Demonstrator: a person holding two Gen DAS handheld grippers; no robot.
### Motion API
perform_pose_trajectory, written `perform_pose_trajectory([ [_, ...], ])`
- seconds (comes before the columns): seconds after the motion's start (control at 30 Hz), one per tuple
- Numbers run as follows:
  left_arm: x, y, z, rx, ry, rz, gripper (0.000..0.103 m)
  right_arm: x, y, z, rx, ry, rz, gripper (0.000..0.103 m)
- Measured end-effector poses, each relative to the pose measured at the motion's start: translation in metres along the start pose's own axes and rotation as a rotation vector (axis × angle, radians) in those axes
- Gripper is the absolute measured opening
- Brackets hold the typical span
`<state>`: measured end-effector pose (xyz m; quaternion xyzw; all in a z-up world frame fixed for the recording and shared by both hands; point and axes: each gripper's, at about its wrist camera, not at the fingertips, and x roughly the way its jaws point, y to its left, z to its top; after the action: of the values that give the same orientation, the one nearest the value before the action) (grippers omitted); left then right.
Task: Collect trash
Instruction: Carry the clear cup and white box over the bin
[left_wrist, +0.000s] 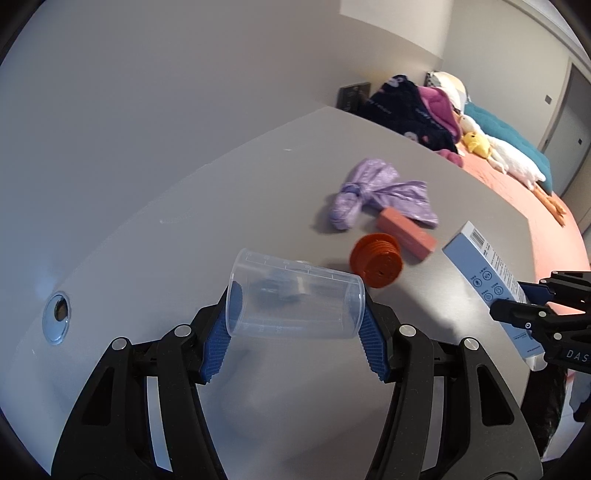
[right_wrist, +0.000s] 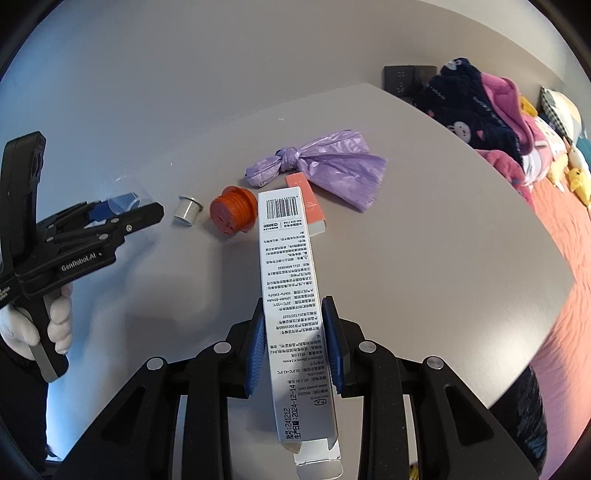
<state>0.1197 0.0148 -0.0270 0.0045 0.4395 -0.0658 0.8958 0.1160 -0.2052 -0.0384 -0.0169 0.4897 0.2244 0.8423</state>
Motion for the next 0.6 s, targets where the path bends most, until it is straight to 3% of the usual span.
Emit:
perform_pose_trajectory([
  [0.6, -0.029, -0.091, -0.002, 0.144, -0.035, -0.13, 0.059, -0.074, -0.031, -0.057, 0.166, -0.108, -0.035, 0.031],
])
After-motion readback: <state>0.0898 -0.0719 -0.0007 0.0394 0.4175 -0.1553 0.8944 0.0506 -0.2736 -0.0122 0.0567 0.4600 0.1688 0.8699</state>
